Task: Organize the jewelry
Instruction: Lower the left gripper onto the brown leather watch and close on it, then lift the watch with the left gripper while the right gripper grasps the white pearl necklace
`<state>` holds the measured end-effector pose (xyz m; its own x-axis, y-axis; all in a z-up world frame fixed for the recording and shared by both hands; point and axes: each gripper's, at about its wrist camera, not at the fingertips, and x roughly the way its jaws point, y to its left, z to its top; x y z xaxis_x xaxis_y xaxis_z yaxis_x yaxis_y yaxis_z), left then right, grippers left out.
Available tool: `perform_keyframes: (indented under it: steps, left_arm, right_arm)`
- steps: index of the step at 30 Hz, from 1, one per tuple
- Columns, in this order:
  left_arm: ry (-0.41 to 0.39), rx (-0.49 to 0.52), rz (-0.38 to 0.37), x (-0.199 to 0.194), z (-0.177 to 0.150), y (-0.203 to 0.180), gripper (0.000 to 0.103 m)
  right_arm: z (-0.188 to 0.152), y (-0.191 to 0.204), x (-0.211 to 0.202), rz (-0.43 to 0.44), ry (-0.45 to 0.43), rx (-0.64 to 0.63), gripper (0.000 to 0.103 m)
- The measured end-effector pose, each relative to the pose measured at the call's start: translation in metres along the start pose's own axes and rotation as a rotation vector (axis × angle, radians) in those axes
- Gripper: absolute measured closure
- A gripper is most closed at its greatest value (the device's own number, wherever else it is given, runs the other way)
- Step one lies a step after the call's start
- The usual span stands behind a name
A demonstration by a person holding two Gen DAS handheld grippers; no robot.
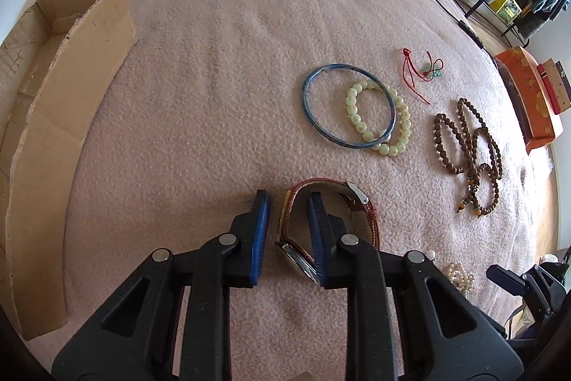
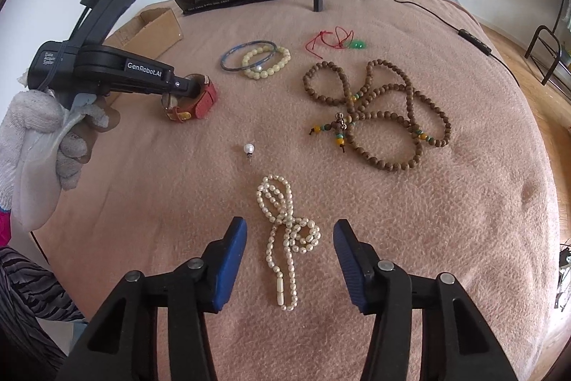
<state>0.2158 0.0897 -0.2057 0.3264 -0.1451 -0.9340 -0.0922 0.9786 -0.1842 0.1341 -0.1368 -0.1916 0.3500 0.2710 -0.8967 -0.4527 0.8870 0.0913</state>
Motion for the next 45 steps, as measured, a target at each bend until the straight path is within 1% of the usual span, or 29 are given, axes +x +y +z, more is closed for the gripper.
perform_keyframes:
  steps: [1, 2, 8, 12, 14, 16, 20, 22, 24, 31, 35, 43, 45]
  left_arm:
    - [-0.002, 0.003, 0.003, 0.001, 0.001, -0.001, 0.083]
    - [-0.003, 0.005, 0.005, 0.001, 0.001, -0.001, 0.087]
    - [-0.006, -0.005, 0.004, 0.002, 0.001, -0.001, 0.092]
    - [-0.009, -0.007, 0.008, 0.002, 0.000, -0.001, 0.095]
    - [-0.012, -0.007, 0.008, 0.002, 0.000, -0.001, 0.095]
    - [-0.014, -0.006, 0.006, 0.001, 0.000, -0.001, 0.095]
    - [-0.016, -0.015, -0.001, -0.001, 0.000, 0.001, 0.096]
    - [-0.018, -0.017, -0.002, -0.002, -0.001, 0.000, 0.096]
    - [-0.020, -0.017, -0.005, -0.004, -0.001, 0.000, 0.096]
    - [-0.033, -0.012, -0.008, -0.012, -0.005, -0.003, 0.097]
    - [-0.055, 0.004, -0.013, -0.020, -0.009, -0.008, 0.097]
    - [-0.087, 0.016, -0.033, -0.039, -0.015, -0.016, 0.097]
    - [-0.103, 0.020, -0.036, -0.046, -0.017, -0.017, 0.097]
  right_arm:
    - [0.000, 0.000, 0.002, -0.001, 0.005, -0.003, 0.051]
    - [0.000, 0.001, 0.004, 0.002, 0.008, -0.008, 0.051]
    - [-0.001, 0.004, 0.018, -0.005, 0.052, -0.045, 0.054]
    - [-0.002, 0.008, 0.025, -0.031, 0.069, -0.075, 0.055]
    - [-0.001, 0.009, 0.025, -0.044, 0.072, -0.085, 0.058]
    - [0.000, 0.009, 0.025, -0.050, 0.073, -0.084, 0.066]
    - [-0.001, 0.008, 0.025, -0.055, 0.075, -0.080, 0.075]
    - [-0.001, 0.009, 0.025, -0.057, 0.075, -0.078, 0.087]
    - [-0.001, 0.010, 0.024, -0.055, 0.075, -0.080, 0.092]
    - [-0.001, 0.008, 0.013, -0.048, 0.046, -0.063, 0.096]
    - [0.003, 0.008, 0.001, -0.059, 0.007, -0.058, 0.097]
    - [0.012, 0.002, -0.024, -0.042, -0.067, -0.005, 0.097]
    - [0.015, 0.001, -0.031, -0.050, -0.091, -0.004, 0.097]
